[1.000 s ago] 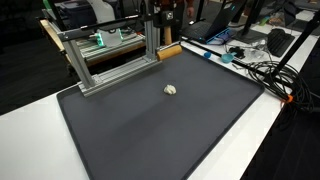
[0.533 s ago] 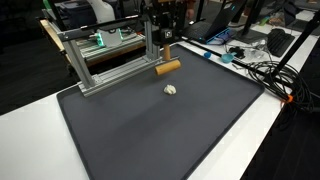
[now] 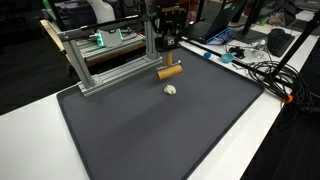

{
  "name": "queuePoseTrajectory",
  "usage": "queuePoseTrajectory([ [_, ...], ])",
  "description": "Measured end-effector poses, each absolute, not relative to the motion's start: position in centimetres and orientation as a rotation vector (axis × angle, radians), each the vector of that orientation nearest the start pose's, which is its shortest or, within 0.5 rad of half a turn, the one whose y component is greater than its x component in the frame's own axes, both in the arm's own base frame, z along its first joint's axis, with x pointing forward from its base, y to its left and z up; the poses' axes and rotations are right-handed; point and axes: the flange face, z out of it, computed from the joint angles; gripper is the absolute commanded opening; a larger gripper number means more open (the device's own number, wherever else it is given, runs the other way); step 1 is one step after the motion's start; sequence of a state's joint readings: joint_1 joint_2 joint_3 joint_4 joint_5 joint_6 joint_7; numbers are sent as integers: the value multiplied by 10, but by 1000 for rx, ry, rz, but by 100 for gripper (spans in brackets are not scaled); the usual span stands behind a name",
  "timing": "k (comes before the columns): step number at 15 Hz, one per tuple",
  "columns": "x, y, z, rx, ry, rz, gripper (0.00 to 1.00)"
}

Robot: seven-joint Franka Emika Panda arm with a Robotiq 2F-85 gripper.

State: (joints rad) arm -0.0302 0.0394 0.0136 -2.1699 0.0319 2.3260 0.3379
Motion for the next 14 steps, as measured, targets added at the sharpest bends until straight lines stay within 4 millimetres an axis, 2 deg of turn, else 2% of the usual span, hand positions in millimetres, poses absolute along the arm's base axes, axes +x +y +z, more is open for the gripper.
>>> queuePoseTrajectory([
  [5,556,-16,373,-3023,676,-140,21],
  [11,569,-15,376,-3011,729,-168,21],
  [14,577,-10,371,-3023,754,-171,21],
])
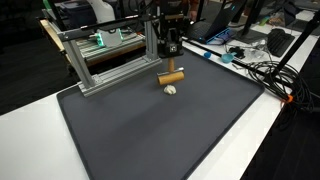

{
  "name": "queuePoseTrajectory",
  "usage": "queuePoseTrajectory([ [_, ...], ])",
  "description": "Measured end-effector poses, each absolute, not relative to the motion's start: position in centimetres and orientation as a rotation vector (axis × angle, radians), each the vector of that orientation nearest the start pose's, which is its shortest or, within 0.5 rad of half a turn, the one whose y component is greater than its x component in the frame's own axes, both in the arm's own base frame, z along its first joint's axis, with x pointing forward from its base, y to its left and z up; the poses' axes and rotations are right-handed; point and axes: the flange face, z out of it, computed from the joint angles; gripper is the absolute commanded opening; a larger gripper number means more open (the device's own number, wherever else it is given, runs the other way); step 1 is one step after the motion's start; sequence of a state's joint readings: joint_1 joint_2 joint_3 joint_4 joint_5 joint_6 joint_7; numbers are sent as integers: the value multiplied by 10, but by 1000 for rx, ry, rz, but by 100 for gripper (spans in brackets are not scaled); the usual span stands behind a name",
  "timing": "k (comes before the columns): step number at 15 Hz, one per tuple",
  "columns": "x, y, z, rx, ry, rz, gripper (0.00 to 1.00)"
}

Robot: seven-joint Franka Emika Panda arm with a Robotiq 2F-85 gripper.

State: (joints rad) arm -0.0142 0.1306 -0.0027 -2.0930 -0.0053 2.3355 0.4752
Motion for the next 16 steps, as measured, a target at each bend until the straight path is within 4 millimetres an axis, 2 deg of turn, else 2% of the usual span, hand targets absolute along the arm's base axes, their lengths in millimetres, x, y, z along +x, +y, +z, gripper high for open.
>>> queuePoseTrajectory([
  [8,594,-15,344,-3049,813,-134,21],
  [16,604,-14,337,-3083,800,-98,21],
])
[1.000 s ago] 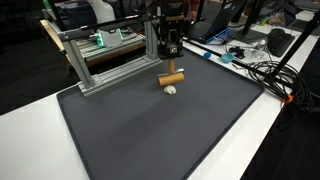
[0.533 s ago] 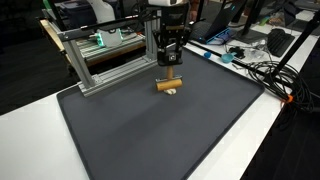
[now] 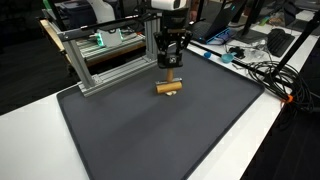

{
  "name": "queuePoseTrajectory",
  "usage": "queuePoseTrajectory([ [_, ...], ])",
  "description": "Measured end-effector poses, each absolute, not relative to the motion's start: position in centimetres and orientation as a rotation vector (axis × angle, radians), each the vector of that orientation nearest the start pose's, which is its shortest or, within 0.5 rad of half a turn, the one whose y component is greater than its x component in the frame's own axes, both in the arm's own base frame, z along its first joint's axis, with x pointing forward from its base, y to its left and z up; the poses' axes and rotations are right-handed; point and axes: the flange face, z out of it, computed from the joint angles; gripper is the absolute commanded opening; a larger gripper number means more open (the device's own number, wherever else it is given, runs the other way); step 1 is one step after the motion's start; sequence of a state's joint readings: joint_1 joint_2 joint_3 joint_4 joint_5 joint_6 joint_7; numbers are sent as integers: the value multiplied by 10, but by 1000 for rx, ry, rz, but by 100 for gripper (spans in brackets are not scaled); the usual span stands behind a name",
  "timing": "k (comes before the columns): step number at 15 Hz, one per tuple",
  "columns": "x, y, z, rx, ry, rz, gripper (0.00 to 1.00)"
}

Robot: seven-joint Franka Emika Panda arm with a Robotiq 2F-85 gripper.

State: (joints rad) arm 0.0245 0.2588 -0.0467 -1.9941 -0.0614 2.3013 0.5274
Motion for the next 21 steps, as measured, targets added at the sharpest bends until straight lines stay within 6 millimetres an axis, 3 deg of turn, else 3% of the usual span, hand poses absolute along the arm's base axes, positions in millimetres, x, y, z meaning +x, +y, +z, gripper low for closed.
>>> queuePoseTrajectory([
  [7,603,-7,336,-3098,786,-45,21],
  [21,614,-15,324,-3052,835,-166,21],
])
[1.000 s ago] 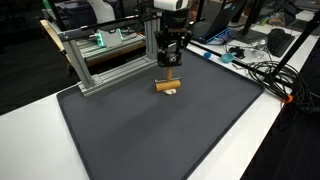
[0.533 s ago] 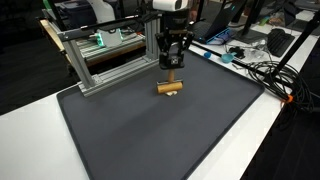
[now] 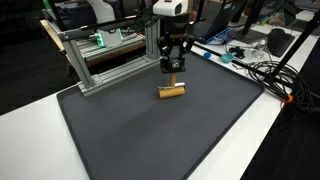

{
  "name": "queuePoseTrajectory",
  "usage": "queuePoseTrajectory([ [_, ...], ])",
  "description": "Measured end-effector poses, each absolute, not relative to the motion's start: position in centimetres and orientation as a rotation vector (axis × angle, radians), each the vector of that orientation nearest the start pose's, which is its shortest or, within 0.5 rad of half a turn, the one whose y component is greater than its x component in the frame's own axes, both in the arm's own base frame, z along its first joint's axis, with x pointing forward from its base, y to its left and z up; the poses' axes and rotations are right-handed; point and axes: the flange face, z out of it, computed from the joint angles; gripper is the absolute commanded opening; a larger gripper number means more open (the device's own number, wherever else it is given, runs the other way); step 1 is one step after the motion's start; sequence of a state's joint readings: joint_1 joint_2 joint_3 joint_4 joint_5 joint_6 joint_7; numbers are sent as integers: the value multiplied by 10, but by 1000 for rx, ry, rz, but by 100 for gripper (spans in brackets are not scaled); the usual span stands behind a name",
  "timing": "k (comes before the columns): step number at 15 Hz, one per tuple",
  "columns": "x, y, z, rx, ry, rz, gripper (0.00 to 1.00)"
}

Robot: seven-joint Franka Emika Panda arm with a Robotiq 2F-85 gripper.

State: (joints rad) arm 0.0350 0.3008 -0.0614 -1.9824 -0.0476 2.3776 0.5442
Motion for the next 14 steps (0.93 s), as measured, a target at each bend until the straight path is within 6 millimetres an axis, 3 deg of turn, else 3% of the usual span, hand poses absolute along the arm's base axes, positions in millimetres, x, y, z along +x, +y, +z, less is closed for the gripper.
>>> queuePoseTrajectory([
  [4,619,-19,323,-3012,876,-223,21],
  [7,622,-32,349,-2972,899,-327,21],
  [11,603,-46,393,-3033,819,-368,21],
  [14,586,-34,394,-3074,706,-301,21],
])
